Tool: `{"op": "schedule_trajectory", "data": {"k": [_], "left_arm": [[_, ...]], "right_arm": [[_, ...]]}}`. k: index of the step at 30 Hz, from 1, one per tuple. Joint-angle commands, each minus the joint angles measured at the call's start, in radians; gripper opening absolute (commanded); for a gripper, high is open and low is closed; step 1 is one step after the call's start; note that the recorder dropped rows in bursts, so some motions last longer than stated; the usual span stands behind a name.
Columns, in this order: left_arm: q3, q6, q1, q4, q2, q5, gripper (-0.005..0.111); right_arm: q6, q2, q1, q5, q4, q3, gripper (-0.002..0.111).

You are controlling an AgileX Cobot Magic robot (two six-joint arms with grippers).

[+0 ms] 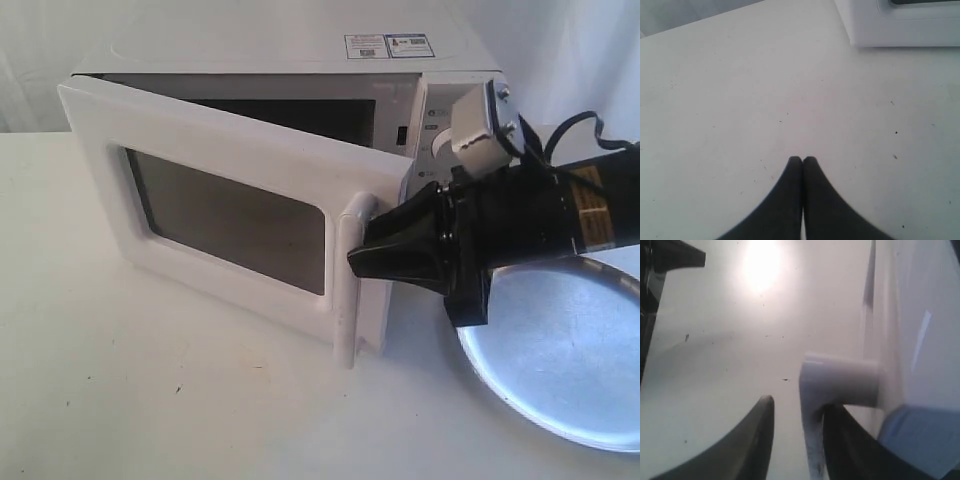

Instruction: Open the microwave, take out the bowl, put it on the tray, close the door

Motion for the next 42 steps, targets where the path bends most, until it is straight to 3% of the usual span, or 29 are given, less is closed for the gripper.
{"op": "schedule_trajectory", "data": {"k": [1, 5, 9, 12, 14, 16, 18, 20, 28, 33, 42], "left_arm": [[-0.002, -0.004, 0.000, -0.008, -0.002, 0.001, 0.000], [-0.002, -0.004, 0.000, -0.008, -0.002, 0.001, 0.000], [-0.002, -0.004, 0.000, -0.008, -0.002, 0.001, 0.000], [-0.002, -0.004, 0.000, -0.008, -0.002, 0.001, 0.000], [-0.002, -0.004, 0.000, -0.008, -0.002, 0.001, 0.000], [-0.002, -0.004, 0.000, -0.008, -0.002, 0.001, 0.000], [-0.002, -0.004, 0.000, -0.008, -0.002, 0.001, 0.000], [-0.002, -0.004, 0.000, -0.008, -0.002, 0.001, 0.000], [-0.002, -0.004, 0.000, -0.008, -0.002, 0.001, 0.000], [-0.002, -0.004, 0.000, -0.008, -0.002, 0.001, 0.000], [-0.002, -0.004, 0.000, -0.008, -0.002, 0.001, 0.000]], "right_arm": [[0.144, -0.058, -0.001, -0.067, 0.024, 0.001, 0.032], [0.140, -0.126, 0.007, -0.154, 0.024, 0.001, 0.032], [0.081, -0.238, 0.009, -0.154, 0.034, 0.001, 0.022], [-0.099, -0.302, 0.009, -0.154, 0.217, 0.001, 0.012], [-0.135, -0.322, 0.009, -0.028, 0.354, 0.001, 0.004], [-0.136, -0.322, 0.009, 0.214, 0.449, -0.001, 0.000], [-0.130, -0.298, 0.009, 0.392, 0.457, -0.001, 0.000], [-0.115, -0.242, 0.009, 0.448, 0.435, 0.001, 0.000], [-0.107, 0.087, 0.086, 0.082, 0.402, -0.005, 0.000], [-0.212, 0.205, 0.224, 0.034, 0.455, -0.011, 0.000], [-0.384, 0.215, 0.416, -0.031, 0.595, -0.028, 0.000]]}}
